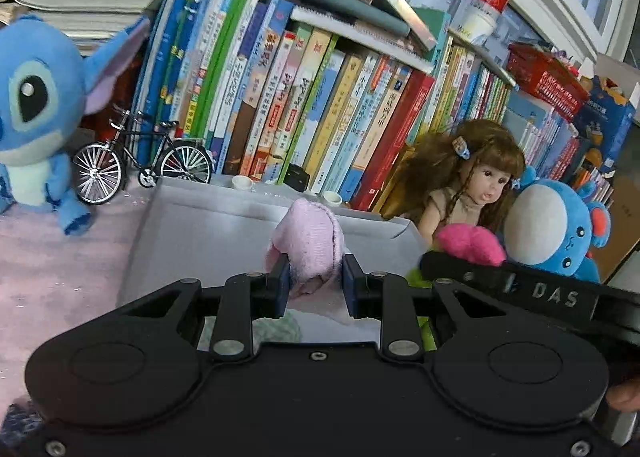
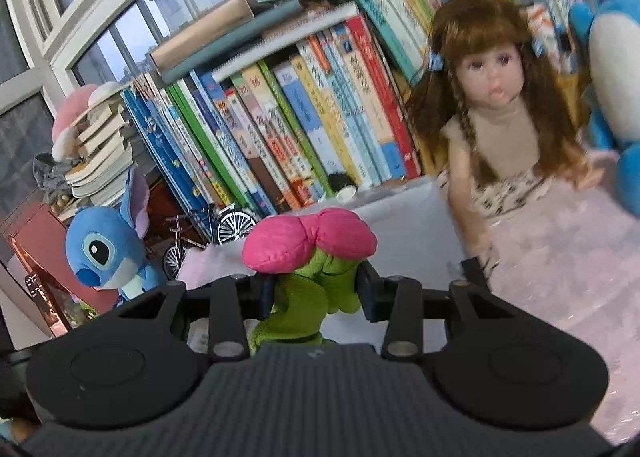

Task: Organize soft objects
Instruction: 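Place the pink cloth into the box with the left tool while the right tool drops the scrunchie there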

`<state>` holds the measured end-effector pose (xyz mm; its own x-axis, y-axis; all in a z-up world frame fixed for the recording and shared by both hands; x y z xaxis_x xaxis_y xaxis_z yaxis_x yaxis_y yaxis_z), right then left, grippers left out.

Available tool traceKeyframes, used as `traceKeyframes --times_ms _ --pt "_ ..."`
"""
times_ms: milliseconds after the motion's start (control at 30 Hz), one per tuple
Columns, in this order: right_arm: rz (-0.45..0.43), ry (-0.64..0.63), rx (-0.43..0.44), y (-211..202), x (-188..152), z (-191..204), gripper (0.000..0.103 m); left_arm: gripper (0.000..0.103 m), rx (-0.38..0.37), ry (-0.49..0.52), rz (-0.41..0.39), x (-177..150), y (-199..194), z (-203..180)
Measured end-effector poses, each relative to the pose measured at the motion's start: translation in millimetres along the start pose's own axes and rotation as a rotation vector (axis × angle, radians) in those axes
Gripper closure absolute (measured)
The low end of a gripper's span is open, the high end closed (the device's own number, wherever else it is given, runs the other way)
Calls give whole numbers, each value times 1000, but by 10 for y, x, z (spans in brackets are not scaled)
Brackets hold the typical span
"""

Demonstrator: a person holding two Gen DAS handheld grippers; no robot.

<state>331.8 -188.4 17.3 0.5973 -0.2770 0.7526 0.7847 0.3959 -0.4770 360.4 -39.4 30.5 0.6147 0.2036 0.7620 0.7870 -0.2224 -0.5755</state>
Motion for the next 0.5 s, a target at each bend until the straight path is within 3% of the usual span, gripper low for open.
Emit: traceKeyframes --times_ms 167,500 --pt "57 -9 -52 226 -167 -104 58 77 46 43 34 -157 258 -35" --pt "89 9 -60 307 -291 -245 58 77 40 53 73 -367 395 -19"
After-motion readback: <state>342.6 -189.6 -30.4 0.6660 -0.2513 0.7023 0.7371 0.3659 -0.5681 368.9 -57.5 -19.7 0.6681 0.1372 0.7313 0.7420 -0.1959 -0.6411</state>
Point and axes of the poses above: each gripper's, at about its wrist camera, not at the fingertips, and y roughly the way its jaws point, z to its left, x to its top, the point moved 9 cm from there along y, roughly the way its jaws point, and after that the axes turned 7 degrees about x, right-handed, at the moved point
